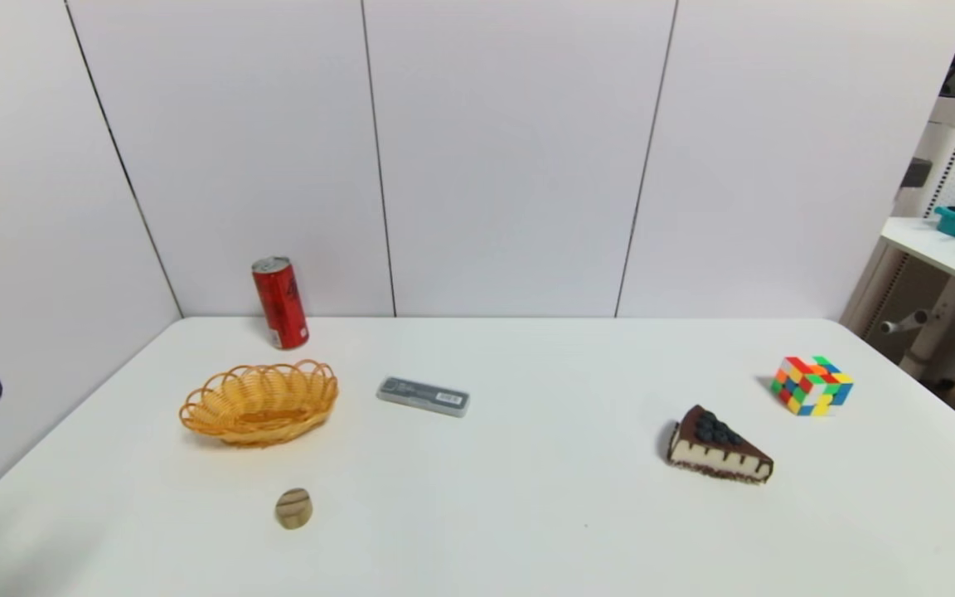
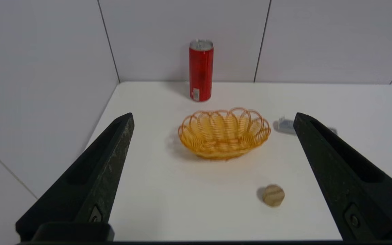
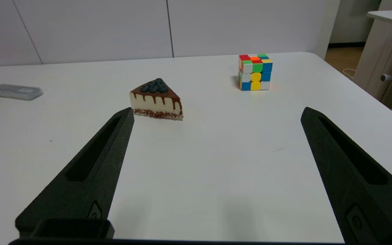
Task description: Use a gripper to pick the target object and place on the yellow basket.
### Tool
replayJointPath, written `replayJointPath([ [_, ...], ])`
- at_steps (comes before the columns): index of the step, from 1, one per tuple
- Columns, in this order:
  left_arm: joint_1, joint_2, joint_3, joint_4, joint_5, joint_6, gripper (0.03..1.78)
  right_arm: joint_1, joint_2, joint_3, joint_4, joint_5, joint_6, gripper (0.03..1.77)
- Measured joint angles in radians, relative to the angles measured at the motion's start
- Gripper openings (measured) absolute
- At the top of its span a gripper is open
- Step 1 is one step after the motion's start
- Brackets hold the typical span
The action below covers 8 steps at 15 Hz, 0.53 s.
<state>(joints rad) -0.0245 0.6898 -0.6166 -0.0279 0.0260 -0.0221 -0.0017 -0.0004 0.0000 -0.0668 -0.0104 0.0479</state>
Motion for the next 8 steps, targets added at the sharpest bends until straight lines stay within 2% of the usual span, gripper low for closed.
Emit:
replayJointPath([
  [4,0.0,0.256,-0.27,0.0,-0.003,0.01,1.69,0.0,0.0,0.0,0.0,0.0,0.0,1.7],
  [8,0.0,0.505,-0.467,-0.001,-0.004,0.035,1.69,0.0,0.0,0.0,0.0,0.0,0.0,1.7],
])
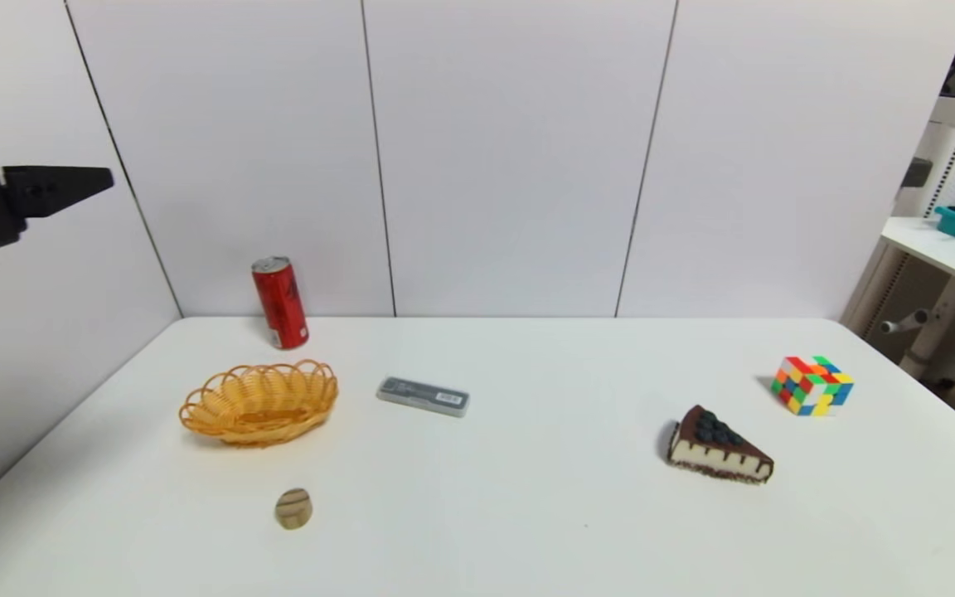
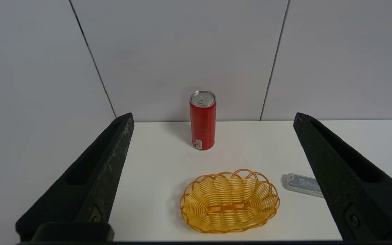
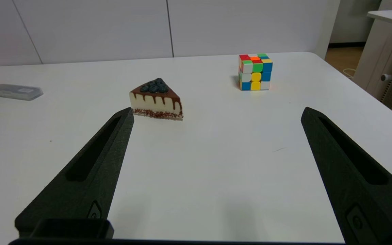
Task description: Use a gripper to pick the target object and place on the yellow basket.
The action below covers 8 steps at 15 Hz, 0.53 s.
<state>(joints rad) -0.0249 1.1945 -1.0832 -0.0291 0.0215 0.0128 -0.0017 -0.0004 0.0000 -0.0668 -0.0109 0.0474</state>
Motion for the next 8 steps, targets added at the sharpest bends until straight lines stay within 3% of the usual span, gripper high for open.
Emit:
replayJointPath([
  [3,-0.001,0.185,-0.114,-0.014,-0.005,0.027,1.69,0.0,0.0,0.0,0.0,0.0,0.0,1.7],
  [8,-0.004,0.451,-0.151,-0.219,-0.016,0.036,1.69,0.0,0.0,0.0,0.0,0.0,0.0,1.7],
])
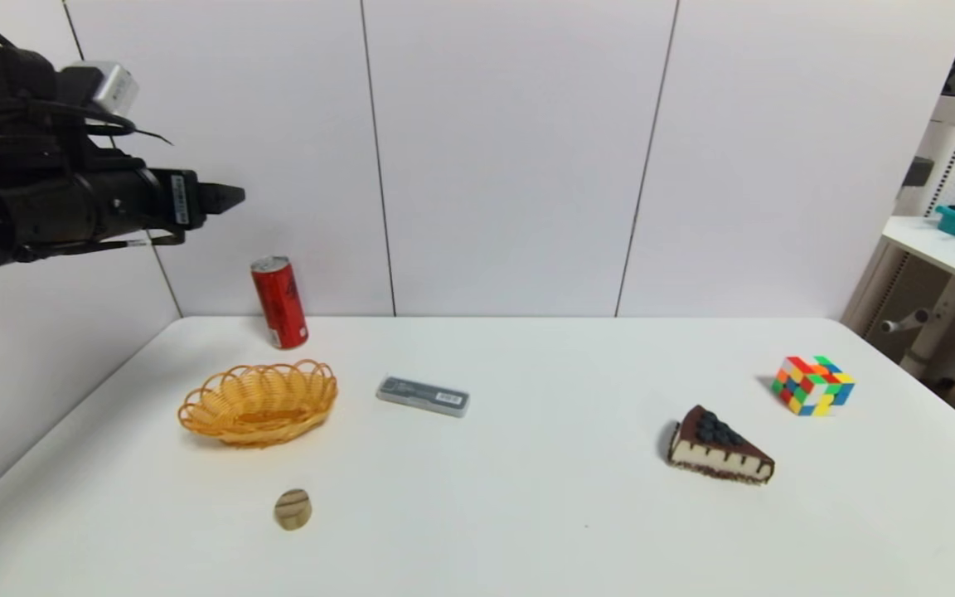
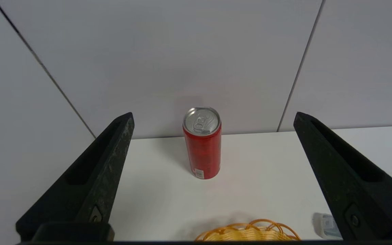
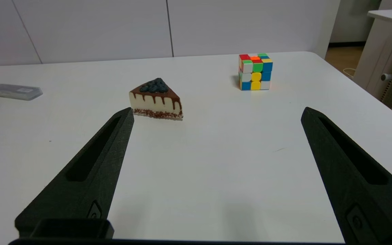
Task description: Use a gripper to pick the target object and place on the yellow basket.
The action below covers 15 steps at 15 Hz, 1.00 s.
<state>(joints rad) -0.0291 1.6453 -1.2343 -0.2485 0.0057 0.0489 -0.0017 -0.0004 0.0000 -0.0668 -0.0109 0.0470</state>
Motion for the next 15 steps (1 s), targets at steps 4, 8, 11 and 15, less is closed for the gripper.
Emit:
replayJointPath([
  [4,0.003,0.167,0.015,-0.179,-0.036,-0.009,1.69,0.0,0.0,0.0,0.0,0.0,0.0,1.7],
  [8,0.018,0.288,0.081,-0.365,-0.051,-0.024,1.69,0.0,0.0,0.0,0.0,0.0,0.0,1.7],
  [11,0.039,0.355,0.111,-0.463,-0.058,-0.025,1.69,0.0,0.0,0.0,0.0,0.0,0.0,1.7],
  [15,0.054,0.444,0.116,-0.594,-0.063,-0.07,1.69,0.0,0.0,0.0,0.0,0.0,0.0,1.7],
])
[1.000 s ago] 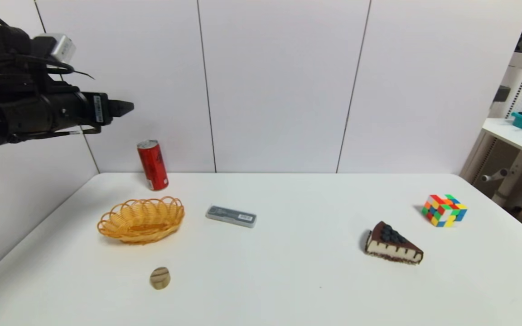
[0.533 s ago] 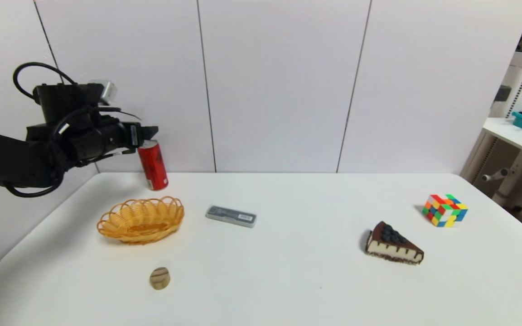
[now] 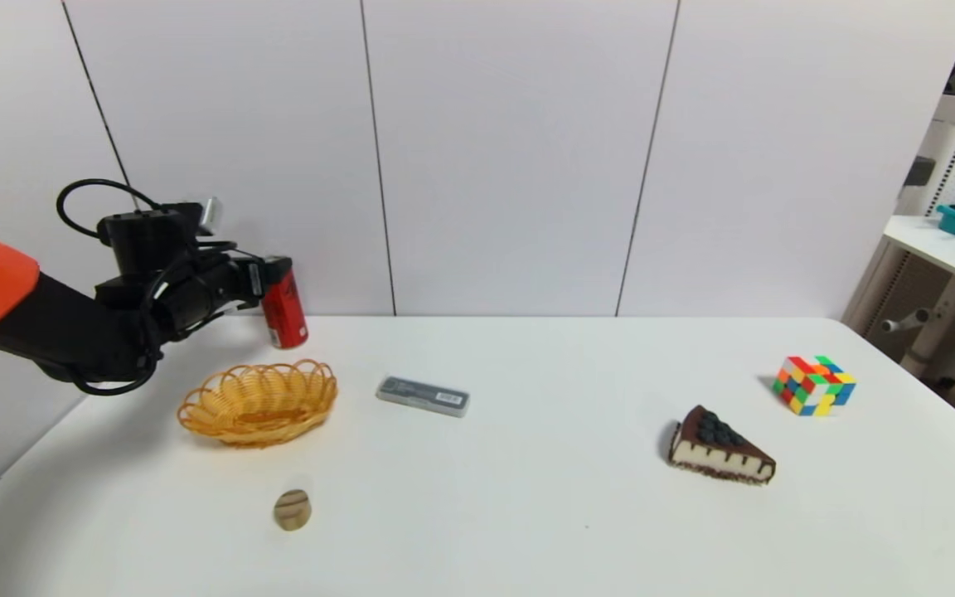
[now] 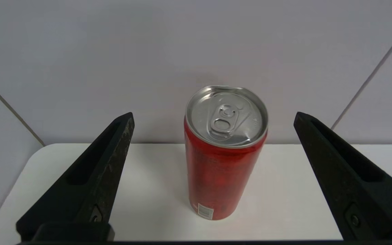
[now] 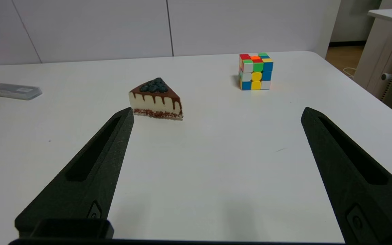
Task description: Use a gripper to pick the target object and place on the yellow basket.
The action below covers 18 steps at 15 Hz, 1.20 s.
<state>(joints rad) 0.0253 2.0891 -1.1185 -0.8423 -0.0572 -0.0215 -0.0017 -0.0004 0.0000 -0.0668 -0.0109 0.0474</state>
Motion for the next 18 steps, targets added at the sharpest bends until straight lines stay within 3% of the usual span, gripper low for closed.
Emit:
replayJointPath([
  [2,0.0,0.039,-0.005,-0.046,-0.003,-0.013,1.69,0.0,0.0,0.0,0.0,0.0,0.0,1.7],
  [18,-0.001,0.241,-0.117,-0.084,-0.024,-0.018,1.69,0.0,0.0,0.0,0.0,0.0,0.0,1.7],
])
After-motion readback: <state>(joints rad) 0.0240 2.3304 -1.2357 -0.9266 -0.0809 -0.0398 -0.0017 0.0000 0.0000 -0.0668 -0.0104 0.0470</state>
